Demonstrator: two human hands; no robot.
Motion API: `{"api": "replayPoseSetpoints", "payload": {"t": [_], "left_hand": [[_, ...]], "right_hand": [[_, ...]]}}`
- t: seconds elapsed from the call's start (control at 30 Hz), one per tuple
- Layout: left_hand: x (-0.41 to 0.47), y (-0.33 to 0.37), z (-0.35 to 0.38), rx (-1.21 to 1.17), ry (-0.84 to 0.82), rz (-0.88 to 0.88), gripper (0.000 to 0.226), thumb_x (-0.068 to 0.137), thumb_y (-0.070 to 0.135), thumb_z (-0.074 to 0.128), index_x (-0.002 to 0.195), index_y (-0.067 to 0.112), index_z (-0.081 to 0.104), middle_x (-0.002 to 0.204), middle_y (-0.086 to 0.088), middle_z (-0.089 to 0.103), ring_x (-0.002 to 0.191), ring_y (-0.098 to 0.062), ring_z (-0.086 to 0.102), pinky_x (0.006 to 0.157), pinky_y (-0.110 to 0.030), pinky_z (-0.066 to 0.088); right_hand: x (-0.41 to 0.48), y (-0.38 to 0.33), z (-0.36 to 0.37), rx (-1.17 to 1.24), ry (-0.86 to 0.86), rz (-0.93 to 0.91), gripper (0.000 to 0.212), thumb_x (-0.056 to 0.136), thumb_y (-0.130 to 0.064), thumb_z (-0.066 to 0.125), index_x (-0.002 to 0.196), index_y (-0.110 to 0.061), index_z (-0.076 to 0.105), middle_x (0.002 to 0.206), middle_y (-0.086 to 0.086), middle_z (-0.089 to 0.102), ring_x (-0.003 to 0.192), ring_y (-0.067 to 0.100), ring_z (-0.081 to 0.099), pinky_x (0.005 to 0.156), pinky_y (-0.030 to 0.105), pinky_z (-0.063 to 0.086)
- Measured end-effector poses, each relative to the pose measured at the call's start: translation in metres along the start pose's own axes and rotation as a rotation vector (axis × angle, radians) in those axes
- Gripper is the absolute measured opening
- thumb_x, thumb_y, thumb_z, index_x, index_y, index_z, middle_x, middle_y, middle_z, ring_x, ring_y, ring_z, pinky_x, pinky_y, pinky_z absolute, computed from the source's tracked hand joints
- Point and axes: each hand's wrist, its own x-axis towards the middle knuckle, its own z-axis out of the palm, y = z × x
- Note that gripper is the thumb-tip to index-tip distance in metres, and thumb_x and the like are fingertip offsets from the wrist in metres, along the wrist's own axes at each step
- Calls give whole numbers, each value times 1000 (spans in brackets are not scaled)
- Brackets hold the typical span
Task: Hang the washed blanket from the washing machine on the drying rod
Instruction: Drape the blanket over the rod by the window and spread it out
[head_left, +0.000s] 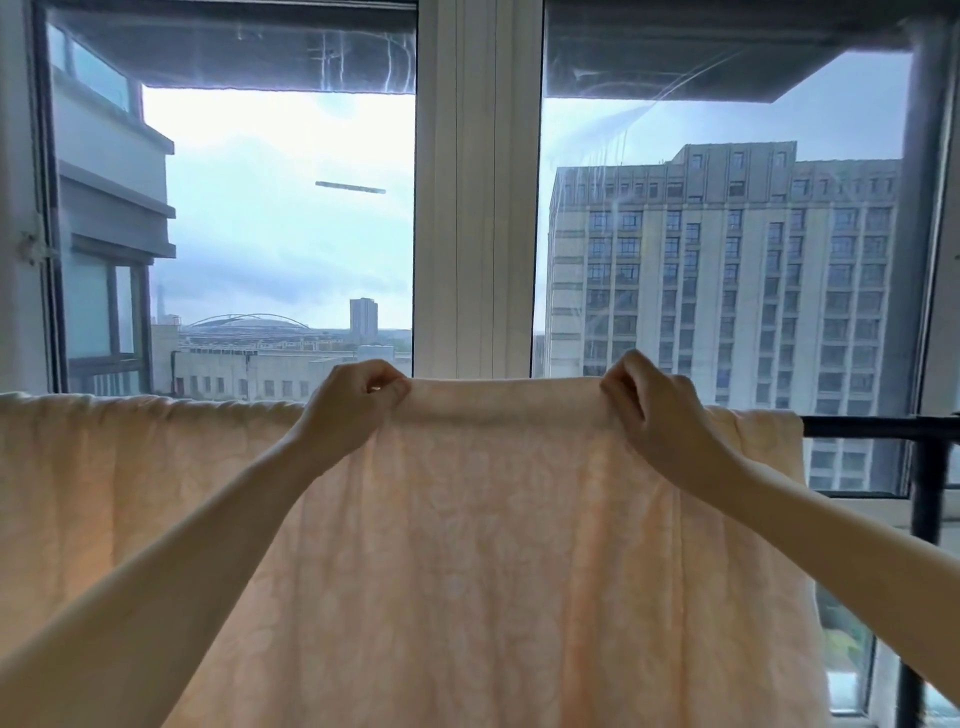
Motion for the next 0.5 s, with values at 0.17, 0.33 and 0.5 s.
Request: {"api": "replayPoseSetpoints", "payload": {"t": [0.17, 0.33, 0.5], "left_hand": [[-3, -4, 6, 154, -10, 37, 9, 87, 36, 65, 78, 35, 67, 77, 20, 67, 71, -4, 61, 72, -29, 47], [-11, 0, 9, 276, -61, 130, 41, 76, 70, 50, 98, 41, 68, 104, 24, 65, 88, -4, 62, 82, -33, 50], [-20, 9, 14, 267, -3, 232, 34, 85, 56, 59, 97, 29, 76, 99, 16, 70, 82, -5, 64, 76, -27, 50]], "right_hand": [[-8, -1, -2, -144, -132, -80, 15, 98, -19, 50, 83, -16, 51, 62, -6, 56, 45, 8, 55, 44, 30, 50], [-15, -7, -4, -287, -170, -192, 10, 98, -19, 51, 89, -15, 53, 74, -6, 59, 58, 5, 53, 52, 15, 41], [-22, -11, -9, -368, -159, -228, 13, 100, -21, 48, 92, -12, 51, 69, -1, 59, 53, 11, 54, 54, 24, 47]]}}
